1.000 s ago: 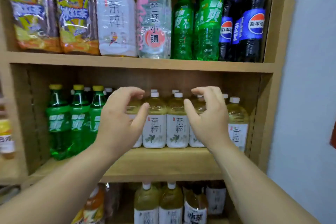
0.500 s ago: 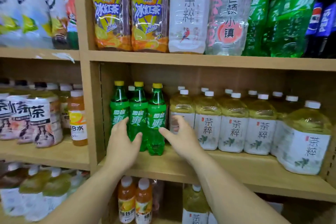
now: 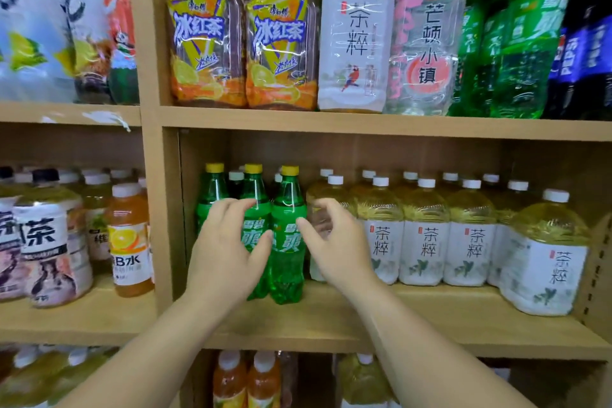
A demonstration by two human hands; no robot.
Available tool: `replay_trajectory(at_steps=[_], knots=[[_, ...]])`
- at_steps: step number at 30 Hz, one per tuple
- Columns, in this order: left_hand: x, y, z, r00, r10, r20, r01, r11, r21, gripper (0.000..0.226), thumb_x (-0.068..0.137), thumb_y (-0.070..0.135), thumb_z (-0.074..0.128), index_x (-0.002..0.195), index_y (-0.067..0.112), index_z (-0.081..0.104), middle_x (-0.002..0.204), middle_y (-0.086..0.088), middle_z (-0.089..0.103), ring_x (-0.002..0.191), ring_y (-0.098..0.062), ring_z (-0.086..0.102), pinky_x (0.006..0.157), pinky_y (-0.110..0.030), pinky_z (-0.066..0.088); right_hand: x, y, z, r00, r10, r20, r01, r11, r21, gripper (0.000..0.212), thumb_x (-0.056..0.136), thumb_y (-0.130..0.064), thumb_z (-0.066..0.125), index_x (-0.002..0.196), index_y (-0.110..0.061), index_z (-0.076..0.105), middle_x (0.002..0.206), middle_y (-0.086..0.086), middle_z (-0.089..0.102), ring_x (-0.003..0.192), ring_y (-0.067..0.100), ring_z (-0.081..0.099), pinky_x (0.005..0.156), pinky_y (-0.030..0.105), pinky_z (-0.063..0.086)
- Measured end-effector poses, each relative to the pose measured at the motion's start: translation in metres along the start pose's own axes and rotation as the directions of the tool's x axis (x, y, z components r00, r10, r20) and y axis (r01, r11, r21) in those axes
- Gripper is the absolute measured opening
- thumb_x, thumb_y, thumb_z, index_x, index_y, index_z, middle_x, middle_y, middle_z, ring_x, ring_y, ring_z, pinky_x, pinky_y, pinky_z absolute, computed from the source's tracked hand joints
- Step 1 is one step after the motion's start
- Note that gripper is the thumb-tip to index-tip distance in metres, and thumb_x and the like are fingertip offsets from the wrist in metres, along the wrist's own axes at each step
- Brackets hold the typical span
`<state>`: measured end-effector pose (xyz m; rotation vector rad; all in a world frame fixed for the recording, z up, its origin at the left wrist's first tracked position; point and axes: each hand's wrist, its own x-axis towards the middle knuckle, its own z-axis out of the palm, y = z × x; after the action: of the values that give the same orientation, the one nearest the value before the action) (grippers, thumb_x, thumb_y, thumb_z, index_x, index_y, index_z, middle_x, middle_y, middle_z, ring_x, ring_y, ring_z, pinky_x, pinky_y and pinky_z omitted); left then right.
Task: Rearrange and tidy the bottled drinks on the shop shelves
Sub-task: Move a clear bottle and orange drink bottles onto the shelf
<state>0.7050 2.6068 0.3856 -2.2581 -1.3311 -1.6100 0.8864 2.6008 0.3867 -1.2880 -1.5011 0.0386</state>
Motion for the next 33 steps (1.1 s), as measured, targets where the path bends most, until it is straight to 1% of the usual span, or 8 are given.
replay_trajectory(at_steps=[4,6,8,12,15,21,29,33], knots=[[0.022,0.043,-0.021,0.925,0.320,-0.207,-0.331,0.944,-0.020,0.040,0.088,0.021,0.073,0.124,0.008,0.061,0.116,-0.003,0.055,0.097,-0.017,0.055,0.084,-0.029,0.049,0.000,-0.052,-0.057,0.802,-0.467,-0.371,0.459,0.881,-0.115,0.018,0.093,-0.027,0.063,0.082,-0.015,0.071,0.073,-0.008,0.064,0.069,0.010,0.061,0.063,0.034,0.051],[0.042,0.063,-0.027,0.857,0.420,-0.299,-0.439,0.899,0.005,0.042,0.086,0.020,0.071,0.124,0.004,0.063,0.117,-0.011,0.058,0.103,-0.027,0.057,0.090,-0.037,0.049,0.019,-0.070,-0.089,0.654,-0.558,-0.512,0.525,0.821,-0.224,0.017,0.091,-0.023,0.065,0.082,-0.009,0.070,0.078,-0.004,0.063,0.074,0.018,0.060,0.068,0.033,0.049],[0.066,0.080,-0.031,0.807,0.483,-0.340,-0.484,0.871,0.087,0.046,0.086,0.024,0.070,0.127,0.004,0.065,0.121,-0.016,0.060,0.108,-0.036,0.057,0.093,-0.045,0.046,0.047,-0.080,-0.122,0.590,-0.544,-0.597,0.442,0.836,-0.324,0.020,0.089,-0.027,0.068,0.095,-0.008,0.069,0.093,0.000,0.062,0.088,0.022,0.059,0.080,0.033,0.046],[0.101,0.100,-0.029,0.808,0.528,-0.261,-0.462,0.843,0.274,0.052,0.088,0.041,0.062,0.133,0.016,0.063,0.134,-0.014,0.058,0.118,-0.041,0.054,0.095,-0.051,0.041,0.097,-0.080,-0.174,0.841,-0.189,-0.507,0.010,0.943,-0.333,0.065,0.087,-0.054,0.067,0.138,-0.019,0.051,0.136,0.007,0.053,0.126,0.025,0.048,0.102,0.033,0.037],[0.113,0.107,-0.024,0.856,0.501,-0.125,-0.442,0.837,0.323,0.056,0.091,0.051,0.049,0.138,0.022,0.059,0.143,-0.013,0.053,0.127,-0.039,0.049,0.101,-0.053,0.041,0.118,-0.079,-0.193,0.961,0.060,-0.268,-0.135,0.953,-0.271,0.082,0.083,-0.066,0.065,0.147,-0.022,0.038,0.137,0.000,0.057,0.121,0.023,0.056,0.101,0.039,0.045],[0.115,0.109,-0.015,0.874,0.477,-0.092,-0.418,0.835,0.357,0.056,0.091,0.051,0.049,0.137,0.021,0.059,0.144,-0.014,0.051,0.127,-0.040,0.045,0.096,-0.053,0.041,0.133,-0.075,-0.199,0.984,0.092,-0.153,-0.088,0.996,0.029,0.078,0.077,-0.049,0.084,0.138,-0.022,0.043,0.116,-0.010,0.066,0.101,0.005,0.066,0.089,0.026,0.054],[0.111,0.118,-0.012,0.905,0.418,-0.081,-0.364,0.859,0.360,0.060,0.087,0.052,0.051,0.138,0.021,0.057,0.146,-0.014,0.047,0.129,-0.041,0.042,0.096,-0.053,0.041,0.111,-0.077,-0.208,0.963,0.041,-0.266,-0.035,0.999,0.028,0.096,0.054,-0.074,0.085,0.131,-0.025,0.054,0.121,-0.011,0.067,0.107,0.011,0.066,0.099,0.040,0.054],[0.102,0.131,-0.014,0.917,0.380,-0.119,-0.342,0.905,0.252,0.061,0.089,0.053,0.049,0.139,0.019,0.058,0.145,-0.013,0.049,0.129,-0.039,0.044,0.101,-0.053,0.039,0.088,-0.086,-0.221,0.959,-0.001,-0.284,0.023,0.997,0.074,0.080,0.061,-0.066,0.086,0.123,-0.026,0.055,0.117,-0.013,0.067,0.104,0.006,0.066,0.098,0.038,0.054]])
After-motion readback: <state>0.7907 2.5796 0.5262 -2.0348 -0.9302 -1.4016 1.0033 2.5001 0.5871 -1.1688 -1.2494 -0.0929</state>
